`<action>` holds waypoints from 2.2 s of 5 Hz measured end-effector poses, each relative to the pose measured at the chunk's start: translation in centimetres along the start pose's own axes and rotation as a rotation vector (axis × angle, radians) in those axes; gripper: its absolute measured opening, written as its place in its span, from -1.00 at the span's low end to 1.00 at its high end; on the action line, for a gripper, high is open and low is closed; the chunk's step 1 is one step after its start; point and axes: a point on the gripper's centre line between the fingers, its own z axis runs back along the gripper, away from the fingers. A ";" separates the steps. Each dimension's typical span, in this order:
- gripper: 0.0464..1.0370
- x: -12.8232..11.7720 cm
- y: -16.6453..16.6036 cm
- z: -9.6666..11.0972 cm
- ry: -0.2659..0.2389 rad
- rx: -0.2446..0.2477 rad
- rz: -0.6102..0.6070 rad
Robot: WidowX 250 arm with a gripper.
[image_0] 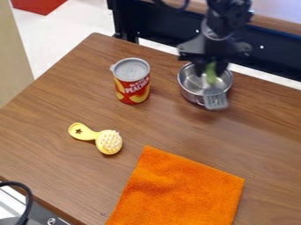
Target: Put the green spatula in the silver pot
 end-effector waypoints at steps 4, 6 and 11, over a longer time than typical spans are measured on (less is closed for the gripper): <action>-0.29 4.3 0.2 -3.1 -0.160 0.088 0.160; 0.44 3.9 1.3 -4.2 -0.095 0.088 0.219; 0.92 0.2 0.8 0.2 0.117 0.053 0.093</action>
